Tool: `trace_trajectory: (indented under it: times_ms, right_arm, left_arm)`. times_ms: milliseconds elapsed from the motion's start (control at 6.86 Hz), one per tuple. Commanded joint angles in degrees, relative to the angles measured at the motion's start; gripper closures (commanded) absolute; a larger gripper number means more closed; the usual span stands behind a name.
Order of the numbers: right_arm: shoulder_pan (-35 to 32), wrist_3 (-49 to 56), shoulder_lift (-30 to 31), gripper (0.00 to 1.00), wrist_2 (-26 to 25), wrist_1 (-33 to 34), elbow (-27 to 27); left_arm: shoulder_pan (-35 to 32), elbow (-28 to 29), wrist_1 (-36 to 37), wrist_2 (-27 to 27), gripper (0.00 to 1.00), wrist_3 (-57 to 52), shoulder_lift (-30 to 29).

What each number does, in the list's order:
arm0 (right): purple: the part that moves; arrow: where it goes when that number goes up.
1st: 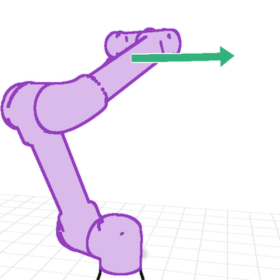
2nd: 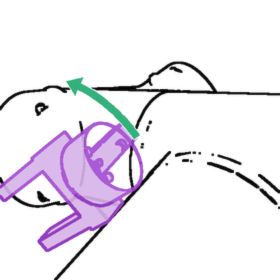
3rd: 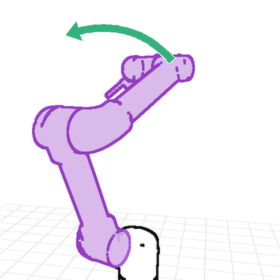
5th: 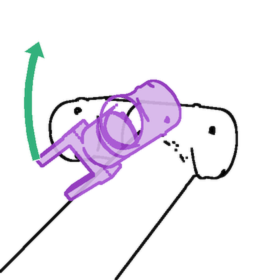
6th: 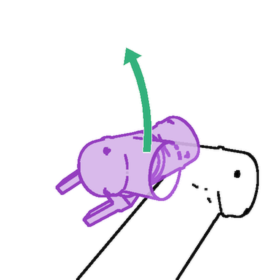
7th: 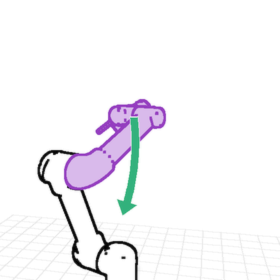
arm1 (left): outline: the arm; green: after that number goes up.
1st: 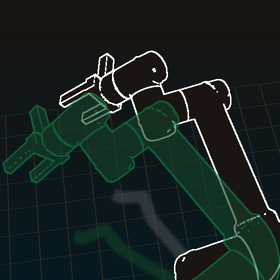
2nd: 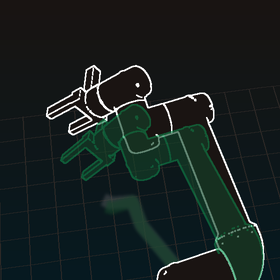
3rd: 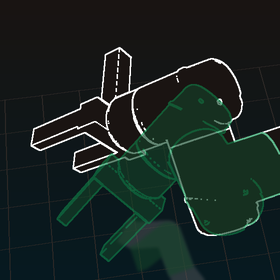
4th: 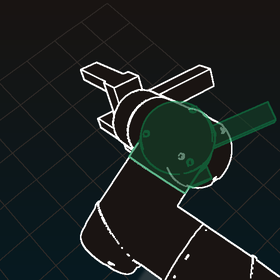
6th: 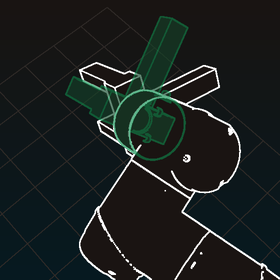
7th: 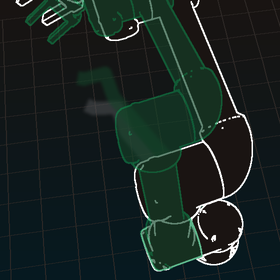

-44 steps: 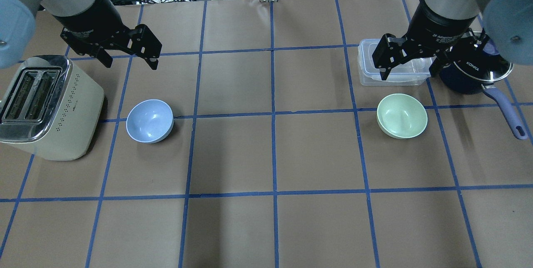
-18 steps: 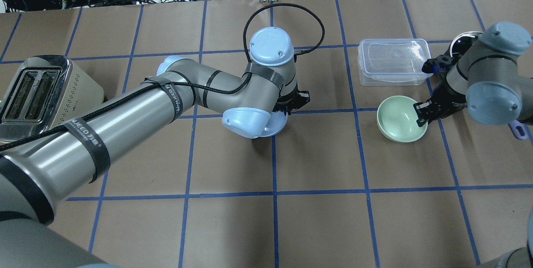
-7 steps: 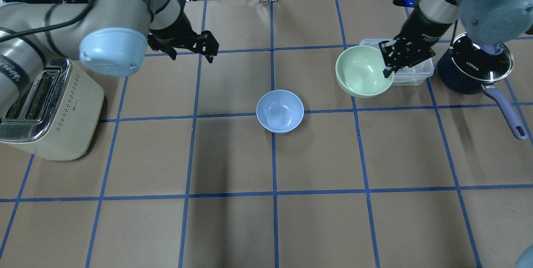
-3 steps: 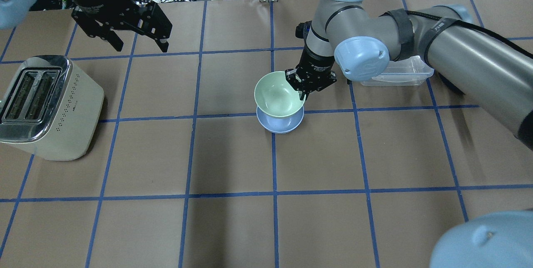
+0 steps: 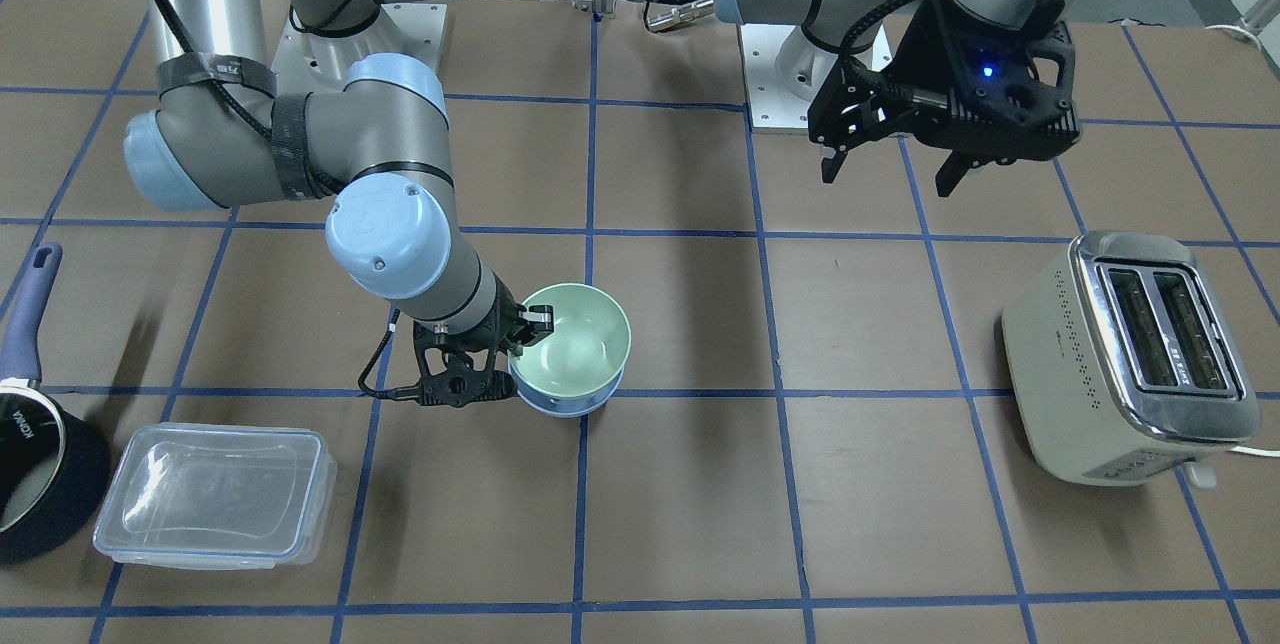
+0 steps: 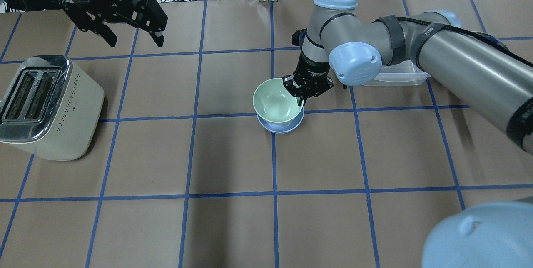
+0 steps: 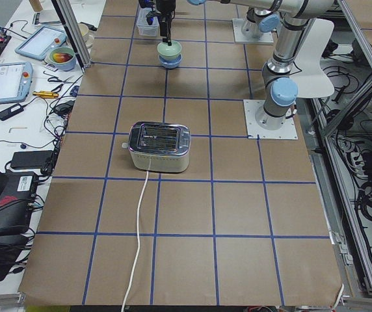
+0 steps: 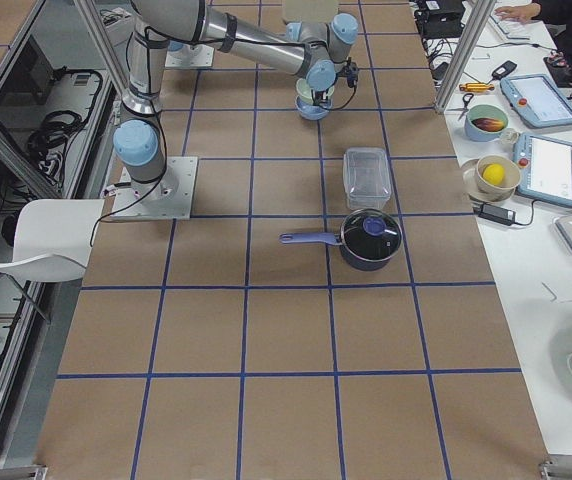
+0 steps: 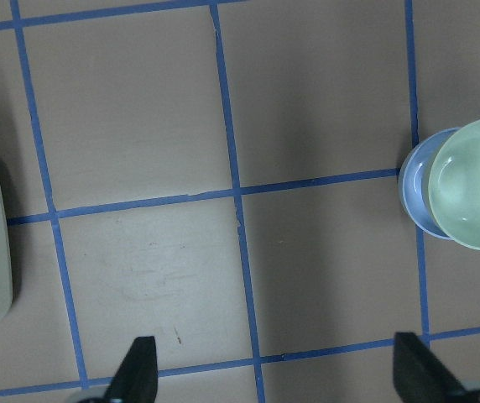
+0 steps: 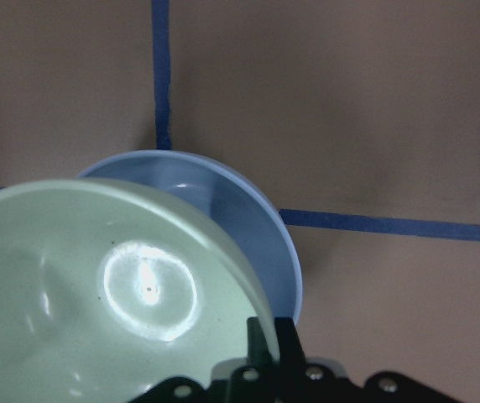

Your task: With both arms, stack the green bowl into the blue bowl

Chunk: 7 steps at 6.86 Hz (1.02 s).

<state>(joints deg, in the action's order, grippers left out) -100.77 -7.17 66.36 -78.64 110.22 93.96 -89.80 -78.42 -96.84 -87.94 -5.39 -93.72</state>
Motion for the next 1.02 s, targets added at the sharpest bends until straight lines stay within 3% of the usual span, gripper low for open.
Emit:
trace_trajectory:
  times_ms: [0,292,583,875]
  right_arm:
    - [0.14,-0.65,0.52,0.0,-0.72,3.5,0.53]
    - [2.06,-0.56,4.28,0.0,-1.51,0.63,-0.35]
    - [9.06,0.66,12.0,0.0,-6.67,-11.1,-2.97]
    - [11.65,2.41,16.59,0.0,-9.75,-16.32,-4.91]
  left_arm:
    - [-0.02,0.2,-0.55,-0.65,0.0,0.29,-0.57]
    - [0.15,-0.5,1.02,-1.98,0.0,1.96,-2.07]
    - [0.06,-0.42,1.12,-2.59,0.0,1.44,-1.64]
    - [-0.2,-0.77,1.04,-2.77,0.0,1.35,-1.38]
